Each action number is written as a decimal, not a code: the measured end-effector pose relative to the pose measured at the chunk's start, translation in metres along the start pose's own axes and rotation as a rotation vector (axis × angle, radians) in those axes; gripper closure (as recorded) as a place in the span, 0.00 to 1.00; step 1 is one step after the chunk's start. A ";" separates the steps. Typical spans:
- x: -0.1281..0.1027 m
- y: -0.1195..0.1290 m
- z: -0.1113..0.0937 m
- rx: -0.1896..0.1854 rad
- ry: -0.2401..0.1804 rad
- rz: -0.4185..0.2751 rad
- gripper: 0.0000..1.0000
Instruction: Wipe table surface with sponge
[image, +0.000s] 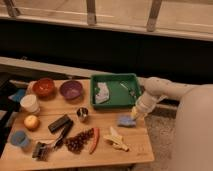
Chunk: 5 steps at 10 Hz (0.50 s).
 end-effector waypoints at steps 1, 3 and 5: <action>0.000 0.012 0.004 -0.020 0.004 -0.027 1.00; 0.011 0.044 0.016 -0.060 0.038 -0.094 1.00; 0.027 0.055 0.030 -0.061 0.104 -0.091 1.00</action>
